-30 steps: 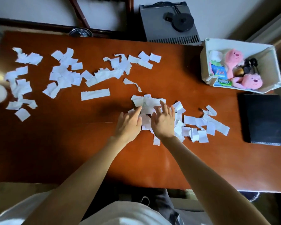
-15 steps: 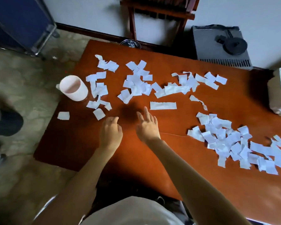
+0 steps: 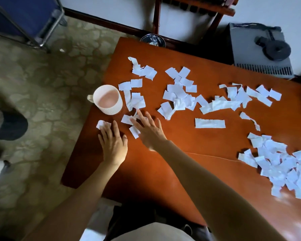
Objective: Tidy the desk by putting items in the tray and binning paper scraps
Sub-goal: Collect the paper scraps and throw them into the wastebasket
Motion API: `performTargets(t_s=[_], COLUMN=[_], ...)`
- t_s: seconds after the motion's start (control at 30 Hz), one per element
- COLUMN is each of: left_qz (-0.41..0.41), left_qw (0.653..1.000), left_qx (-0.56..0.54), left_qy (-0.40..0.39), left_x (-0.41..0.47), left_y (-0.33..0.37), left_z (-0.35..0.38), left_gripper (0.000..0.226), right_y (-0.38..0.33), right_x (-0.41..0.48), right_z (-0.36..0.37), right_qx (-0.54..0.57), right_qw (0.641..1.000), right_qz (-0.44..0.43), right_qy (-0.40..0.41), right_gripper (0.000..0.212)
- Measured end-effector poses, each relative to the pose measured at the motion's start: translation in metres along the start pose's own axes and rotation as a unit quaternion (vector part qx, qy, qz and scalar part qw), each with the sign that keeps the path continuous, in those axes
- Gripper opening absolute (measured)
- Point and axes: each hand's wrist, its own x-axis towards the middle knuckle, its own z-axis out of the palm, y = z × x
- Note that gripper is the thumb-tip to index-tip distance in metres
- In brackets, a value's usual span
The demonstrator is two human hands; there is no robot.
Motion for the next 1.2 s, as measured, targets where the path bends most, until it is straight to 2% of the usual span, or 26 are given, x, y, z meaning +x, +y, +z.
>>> performTargets(t_s=[0.1,0.2,0.3,0.37,0.53,0.6,0.67,0.77,1.0,1.1,1.2], left_qz=[0.098,0.186,0.263,0.291,0.253,0.228,0.183,0.109,0.087,0.089,0.124], left_qw=[0.995,0.982,0.963,0.955,0.96,0.961,0.97,0.986,0.996,0.996,0.991], left_qx=[0.006,0.032,0.059,0.04,-0.032,-0.06,-0.071,-0.063,0.002,0.023,0.048], left_qy=[-0.005,0.004,0.016,0.037,0.117,0.143,0.146,0.104,0.035,0.01,0.022], left_x=[-0.001,-0.005,-0.008,-0.005,0.025,0.045,0.071,0.115,0.191,0.199,0.186], left_y=[0.006,0.015,0.029,0.041,0.075,0.092,0.112,0.139,0.156,0.147,0.139], left_z=[0.009,0.018,0.026,0.027,0.006,-0.007,-0.019,-0.033,-0.029,-0.022,-0.014], left_gripper=[0.061,0.058,0.059,0.052,0.033,0.03,0.034,0.049,0.057,0.055,0.054], right_y=[0.008,0.022,0.035,0.044,0.064,0.072,0.083,0.102,0.142,0.148,0.15], right_x=[-0.006,-0.022,-0.041,-0.047,-0.029,-0.016,0.004,0.037,0.087,0.095,0.089], right_z=[0.002,0.005,0.007,0.004,-0.021,-0.039,-0.059,-0.081,-0.091,-0.086,-0.079], right_qx=[-0.012,-0.015,0.023,0.067,0.14,0.155,0.17,0.164,0.143,0.145,0.128], right_qw=[1.0,1.0,0.998,0.994,0.971,0.965,0.963,0.961,0.962,0.966,0.976], right_qz=[-0.004,0.019,0.057,0.074,0.105,0.114,0.131,0.185,0.223,0.213,0.178], right_qy=[-0.018,0.001,0.027,0.054,0.165,0.175,0.163,0.122,0.06,0.027,0.014], right_gripper=[0.065,0.064,0.06,0.057,0.034,0.034,0.04,0.051,0.058,0.057,0.053])
